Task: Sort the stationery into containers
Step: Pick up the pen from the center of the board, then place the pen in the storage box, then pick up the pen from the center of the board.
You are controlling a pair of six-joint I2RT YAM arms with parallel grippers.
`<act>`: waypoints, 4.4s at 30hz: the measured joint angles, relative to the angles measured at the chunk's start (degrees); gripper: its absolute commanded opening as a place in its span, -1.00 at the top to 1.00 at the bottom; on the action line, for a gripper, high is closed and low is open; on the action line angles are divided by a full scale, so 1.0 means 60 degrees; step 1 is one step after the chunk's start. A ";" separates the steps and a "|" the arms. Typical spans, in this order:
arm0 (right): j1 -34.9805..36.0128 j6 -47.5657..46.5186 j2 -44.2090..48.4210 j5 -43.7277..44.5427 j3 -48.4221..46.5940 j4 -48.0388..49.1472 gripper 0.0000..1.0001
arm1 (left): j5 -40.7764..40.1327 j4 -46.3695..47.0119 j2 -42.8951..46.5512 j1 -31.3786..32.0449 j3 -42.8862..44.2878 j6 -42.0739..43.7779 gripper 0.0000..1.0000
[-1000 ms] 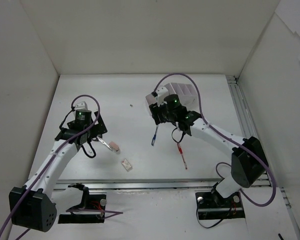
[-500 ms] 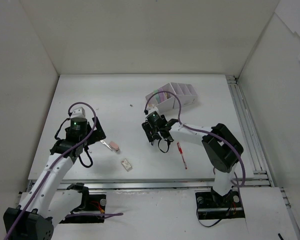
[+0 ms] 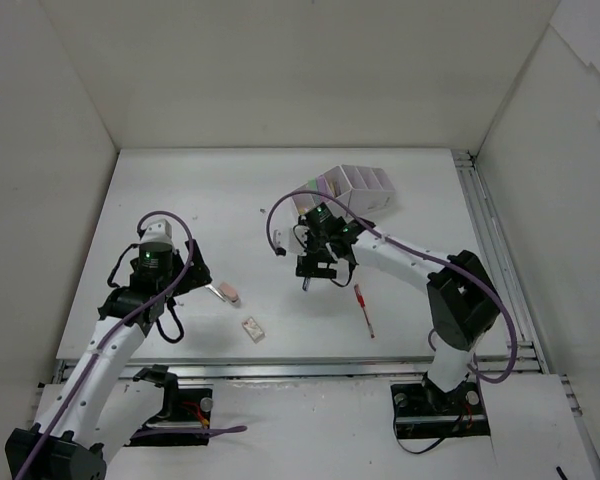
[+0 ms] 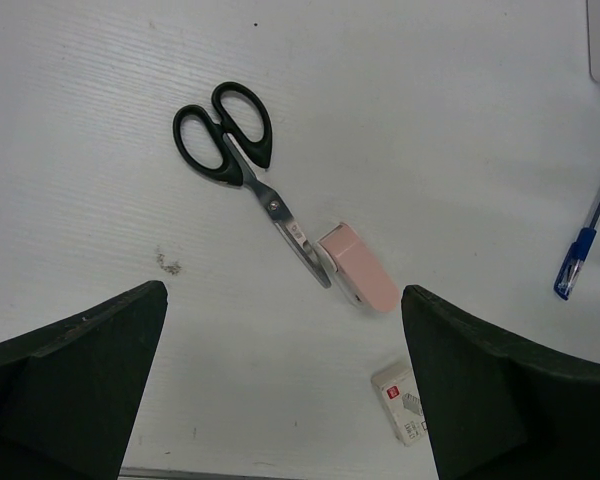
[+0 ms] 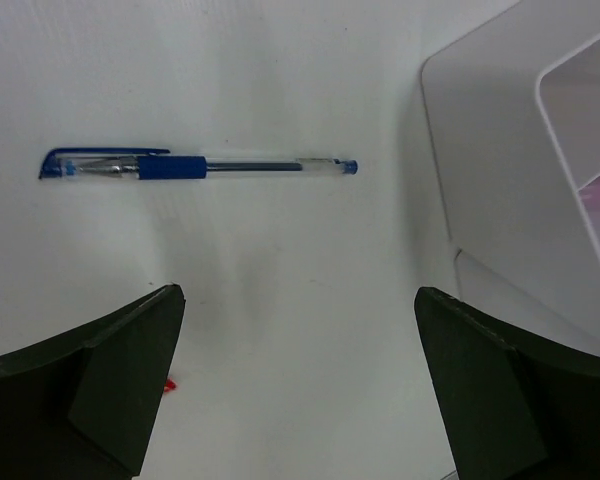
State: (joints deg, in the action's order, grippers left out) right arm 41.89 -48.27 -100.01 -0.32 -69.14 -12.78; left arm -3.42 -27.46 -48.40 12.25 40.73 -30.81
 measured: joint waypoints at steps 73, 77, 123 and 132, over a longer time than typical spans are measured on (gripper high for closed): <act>-0.2852 0.2699 0.0470 -0.5821 -0.0987 0.6597 1.00 | -0.1541 -0.0437 -0.0215 0.0138 0.0430 -0.0382 -0.99; -0.3865 0.4900 0.0109 -0.4758 -0.1002 0.8156 1.00 | -0.1552 -0.0313 -0.0637 0.0138 0.0885 -0.0404 -0.99; -0.2237 0.8185 0.5122 0.0506 0.2983 0.5191 -0.96 | -0.1118 0.0175 -0.0087 0.0146 0.1045 -0.0189 -0.99; -0.1122 1.0342 0.5723 0.1767 0.5118 0.1912 -0.96 | -0.0634 0.0415 -0.0211 0.0146 0.0659 -0.0135 -0.99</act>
State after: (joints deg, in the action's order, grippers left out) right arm 35.16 13.78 -65.67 10.28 -38.44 -1.30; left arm -7.22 -24.97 -49.67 13.13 44.69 -31.62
